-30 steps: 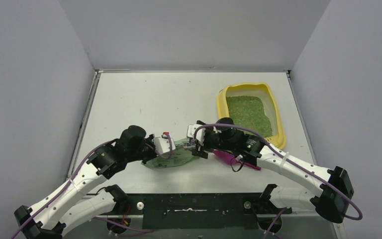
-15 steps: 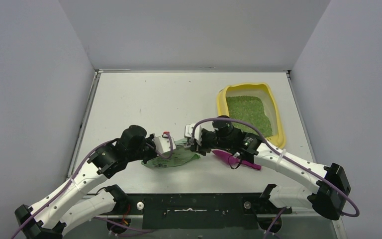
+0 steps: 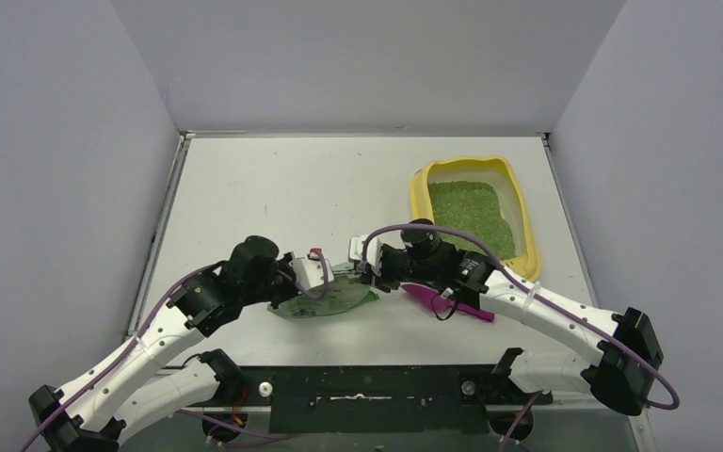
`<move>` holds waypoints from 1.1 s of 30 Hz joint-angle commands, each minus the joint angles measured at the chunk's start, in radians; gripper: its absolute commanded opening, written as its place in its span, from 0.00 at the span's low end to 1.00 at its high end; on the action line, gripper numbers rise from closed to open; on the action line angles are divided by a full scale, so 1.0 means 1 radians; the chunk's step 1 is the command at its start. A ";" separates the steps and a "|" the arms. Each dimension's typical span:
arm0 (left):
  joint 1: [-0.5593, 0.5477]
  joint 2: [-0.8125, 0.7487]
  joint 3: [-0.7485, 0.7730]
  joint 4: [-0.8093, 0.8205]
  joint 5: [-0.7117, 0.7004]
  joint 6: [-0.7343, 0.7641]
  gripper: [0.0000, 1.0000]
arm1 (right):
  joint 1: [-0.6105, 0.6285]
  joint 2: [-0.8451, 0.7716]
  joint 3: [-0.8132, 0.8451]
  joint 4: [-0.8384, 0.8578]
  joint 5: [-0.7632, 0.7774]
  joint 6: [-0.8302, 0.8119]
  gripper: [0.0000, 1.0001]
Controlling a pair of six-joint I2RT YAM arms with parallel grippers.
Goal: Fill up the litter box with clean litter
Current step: Remove the clamp from the cat litter bag.
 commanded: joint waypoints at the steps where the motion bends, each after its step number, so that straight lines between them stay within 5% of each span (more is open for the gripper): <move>1: -0.008 -0.002 0.057 0.070 0.021 -0.004 0.00 | -0.004 -0.022 0.045 0.051 0.040 0.011 0.07; 4: -0.008 0.002 0.057 0.070 0.021 -0.004 0.00 | -0.004 -0.031 0.054 0.050 0.035 0.013 0.06; 7: -0.008 0.004 0.057 0.070 0.023 -0.005 0.00 | -0.003 -0.034 0.059 0.046 0.028 0.023 0.38; 12: -0.007 0.007 0.057 0.070 0.026 -0.004 0.00 | -0.001 -0.010 0.062 0.028 0.010 0.010 0.66; 14: -0.008 0.008 0.055 0.072 0.026 -0.004 0.00 | -0.001 0.000 0.057 0.038 0.019 0.006 0.67; 17: -0.008 0.012 0.056 0.072 0.025 -0.006 0.00 | 0.001 0.011 0.055 0.047 0.017 -0.001 0.57; 23: -0.007 0.013 0.055 0.072 0.023 -0.006 0.00 | 0.001 0.003 0.062 0.020 0.041 -0.024 0.08; 33: -0.008 0.016 0.055 0.072 0.009 -0.007 0.00 | 0.001 -0.091 0.057 0.032 0.114 0.006 0.00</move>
